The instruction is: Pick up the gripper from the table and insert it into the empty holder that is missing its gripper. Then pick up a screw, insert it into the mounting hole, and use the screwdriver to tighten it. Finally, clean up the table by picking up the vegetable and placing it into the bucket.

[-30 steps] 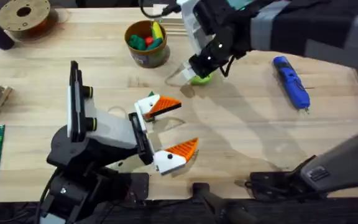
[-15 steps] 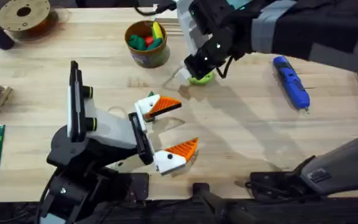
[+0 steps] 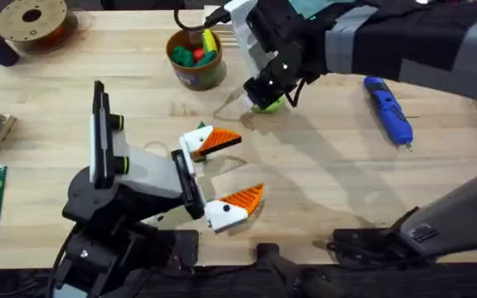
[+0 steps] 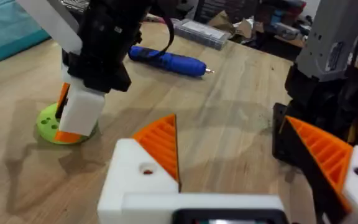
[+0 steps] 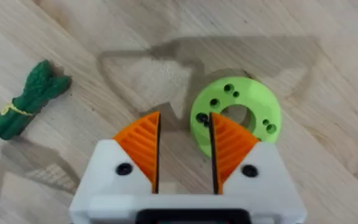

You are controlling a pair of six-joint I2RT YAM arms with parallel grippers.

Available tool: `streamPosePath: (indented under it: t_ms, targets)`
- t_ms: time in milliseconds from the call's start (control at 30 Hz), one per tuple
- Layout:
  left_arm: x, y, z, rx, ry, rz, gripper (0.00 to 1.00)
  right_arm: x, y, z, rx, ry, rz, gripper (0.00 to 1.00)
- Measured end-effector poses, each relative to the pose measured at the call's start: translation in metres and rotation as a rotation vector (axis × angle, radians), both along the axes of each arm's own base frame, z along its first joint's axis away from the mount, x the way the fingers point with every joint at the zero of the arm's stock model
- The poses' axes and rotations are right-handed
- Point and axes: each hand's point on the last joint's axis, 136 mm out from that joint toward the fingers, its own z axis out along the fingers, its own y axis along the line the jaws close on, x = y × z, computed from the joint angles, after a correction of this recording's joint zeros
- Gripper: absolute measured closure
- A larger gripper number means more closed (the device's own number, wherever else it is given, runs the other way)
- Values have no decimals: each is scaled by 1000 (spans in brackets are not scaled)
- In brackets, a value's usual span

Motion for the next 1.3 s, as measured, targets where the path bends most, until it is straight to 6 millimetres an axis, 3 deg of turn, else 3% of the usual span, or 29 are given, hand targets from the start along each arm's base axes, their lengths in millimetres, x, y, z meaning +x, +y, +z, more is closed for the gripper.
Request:
streamPosePath:
  t_ms: [333, 967, 1100, 1300]
  targets:
    - [0, 0, 0, 0, 0, 0, 14, 1, -4, -13, -34, 15, -8, 599]
    - [0, 0, 0, 0, 0, 0, 14, 4, -3, -12, -30, 0, -11, 611]
    - [0, 0, 0, 0, 0, 0, 14, 3, -3, -18, -39, 13, -11, 675]
    - [0, 0, 0, 0, 0, 0, 14, 4, -3, -18, -40, 13, -11, 685]
